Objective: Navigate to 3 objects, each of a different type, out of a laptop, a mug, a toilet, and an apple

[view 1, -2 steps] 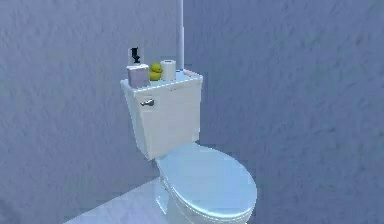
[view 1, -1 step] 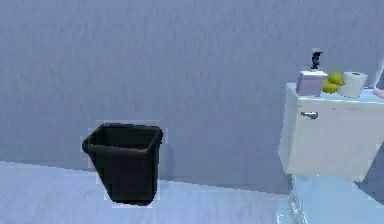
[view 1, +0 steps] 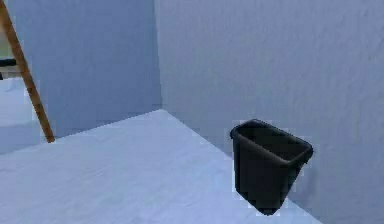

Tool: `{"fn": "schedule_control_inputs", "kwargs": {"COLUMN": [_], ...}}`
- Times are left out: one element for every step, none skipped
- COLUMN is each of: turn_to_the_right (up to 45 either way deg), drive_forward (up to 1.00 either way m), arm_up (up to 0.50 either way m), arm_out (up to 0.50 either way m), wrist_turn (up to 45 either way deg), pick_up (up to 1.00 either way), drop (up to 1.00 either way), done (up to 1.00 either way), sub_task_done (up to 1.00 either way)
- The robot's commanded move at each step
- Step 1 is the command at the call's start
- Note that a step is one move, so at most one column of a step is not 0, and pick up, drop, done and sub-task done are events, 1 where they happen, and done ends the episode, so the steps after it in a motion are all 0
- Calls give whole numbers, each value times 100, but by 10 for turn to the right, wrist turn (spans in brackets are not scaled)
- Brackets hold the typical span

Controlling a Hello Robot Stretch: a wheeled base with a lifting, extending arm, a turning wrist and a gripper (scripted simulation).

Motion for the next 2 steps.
{"fn": "schedule_control_inputs", "kwargs": {"turn_to_the_right": [-450,-30], "drive_forward": [0,0], "arm_up": [0,0], "arm_out": [0,0], "wrist_turn": [0,0], "pick_up": [0,0], "drop": [0,0], "done": [0,0], "sub_task_done": [0,0]}}
